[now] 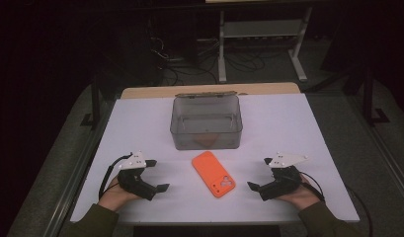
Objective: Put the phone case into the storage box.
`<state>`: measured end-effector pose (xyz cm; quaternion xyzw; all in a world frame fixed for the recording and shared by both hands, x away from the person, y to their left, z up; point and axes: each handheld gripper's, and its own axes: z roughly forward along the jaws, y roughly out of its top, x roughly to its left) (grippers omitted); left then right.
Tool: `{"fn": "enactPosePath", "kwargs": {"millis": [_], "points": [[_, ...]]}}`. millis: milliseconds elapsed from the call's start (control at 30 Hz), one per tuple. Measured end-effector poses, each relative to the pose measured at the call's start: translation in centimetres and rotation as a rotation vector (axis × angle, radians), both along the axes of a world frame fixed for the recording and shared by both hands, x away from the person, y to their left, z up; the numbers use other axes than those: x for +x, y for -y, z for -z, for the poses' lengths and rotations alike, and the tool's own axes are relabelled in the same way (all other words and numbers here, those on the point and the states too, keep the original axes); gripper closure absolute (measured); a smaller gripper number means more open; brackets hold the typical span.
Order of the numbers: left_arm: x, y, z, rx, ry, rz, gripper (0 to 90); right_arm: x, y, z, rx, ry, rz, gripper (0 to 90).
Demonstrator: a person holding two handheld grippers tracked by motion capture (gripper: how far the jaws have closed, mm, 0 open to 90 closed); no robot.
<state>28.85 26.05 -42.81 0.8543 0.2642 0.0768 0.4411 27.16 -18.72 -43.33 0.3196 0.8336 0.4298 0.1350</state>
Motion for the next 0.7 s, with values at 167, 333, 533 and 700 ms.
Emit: {"fn": "enactPosePath", "kwargs": {"millis": [167,333,533,700], "points": [[0.01,0.02,0.00,-0.002,0.000,-0.002,0.0,-0.06,0.10,-0.05,0.003,-0.003,0.005,0.0],[0.01,-0.01,0.00,-0.002,0.000,-0.001,0.0,0.03,0.16,-0.10,0.006,-0.008,0.008,0.0],[0.00,-0.01,0.02,0.000,0.001,0.000,0.0,0.08,0.05,-0.20,0.004,-0.011,0.012,0.0],[0.05,-0.01,0.04,0.003,0.001,-0.001,0.0,0.20,0.05,-0.33,0.005,-0.008,0.017,0.0]]}}
